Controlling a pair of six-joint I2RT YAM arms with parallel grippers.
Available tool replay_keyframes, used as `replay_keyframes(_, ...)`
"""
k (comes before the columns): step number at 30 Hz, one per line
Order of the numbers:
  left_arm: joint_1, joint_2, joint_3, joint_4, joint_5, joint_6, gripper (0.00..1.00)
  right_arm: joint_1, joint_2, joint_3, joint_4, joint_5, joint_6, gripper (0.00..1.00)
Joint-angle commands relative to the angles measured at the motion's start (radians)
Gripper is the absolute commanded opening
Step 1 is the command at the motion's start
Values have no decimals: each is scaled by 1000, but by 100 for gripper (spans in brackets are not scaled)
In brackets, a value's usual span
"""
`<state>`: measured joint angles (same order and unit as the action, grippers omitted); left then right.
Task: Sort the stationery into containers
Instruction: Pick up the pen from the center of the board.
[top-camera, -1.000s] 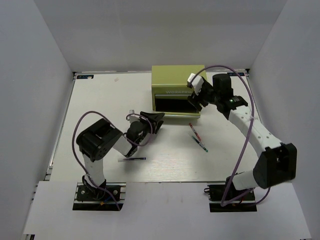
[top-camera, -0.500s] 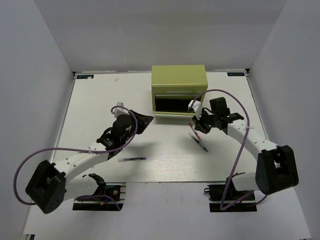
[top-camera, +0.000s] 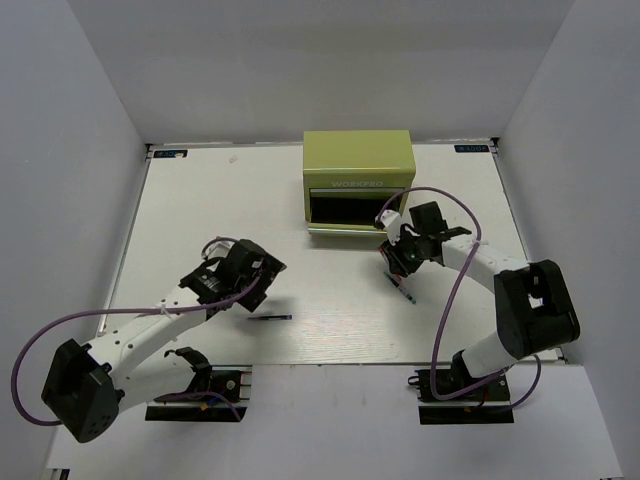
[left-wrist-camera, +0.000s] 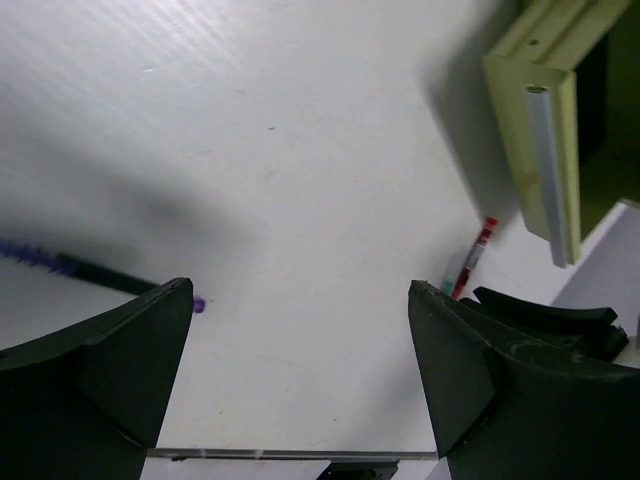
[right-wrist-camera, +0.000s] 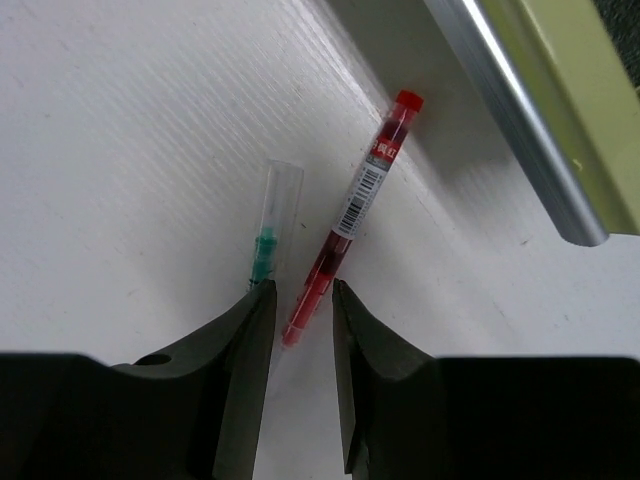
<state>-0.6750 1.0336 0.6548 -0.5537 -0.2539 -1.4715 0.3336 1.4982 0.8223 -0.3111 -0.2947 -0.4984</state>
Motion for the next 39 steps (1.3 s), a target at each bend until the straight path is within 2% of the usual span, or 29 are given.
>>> replay_keyframes(1, 5, -7, 40, -190, -41, -101, 98, 5, 20, -11, 58, 45, 55, 36)
replay_keyframes(8, 5, 8, 60, -331, -1, -222, 100, 8, 43, -43, 118, 126, 80, 36)
replay_keyframes(14, 5, 28, 60, -331, 42, -253, 100, 15, 89, -55, 136, 154, 93, 36)
replay_keyframes(16, 5, 39, 49, -331, 56, -291, 100, 21, 105, -57, 130, 160, 86, 32)
replay_keyframes(19, 5, 48, 26, -331, 96, -329, 100, 21, 120, -49, 110, 154, 67, 19)
replay_keyframes(20, 5, 48, 14, -318, 96, -329, 100, 19, 117, -49, 101, 146, 60, 12)
replay_keyframes(25, 5, 91, 3, -317, 149, -342, 98, 19, 40, -25, -12, -38, -77, 0)
replay_keyframes(28, 5, 123, 12, -318, 162, -342, 95, 19, -27, 26, -117, -157, -249, 0)
replay_keyframes(31, 5, 132, 12, -327, 173, -342, 92, 21, -53, 125, -224, -219, -342, 0)
replay_keyframes(36, 5, 143, -13, -301, 194, -351, 87, 33, -66, 292, -272, -256, -451, 0)
replay_keyframes(39, 5, 184, -23, -269, 205, -351, 86, 48, -38, 391, -258, -216, -483, 0)
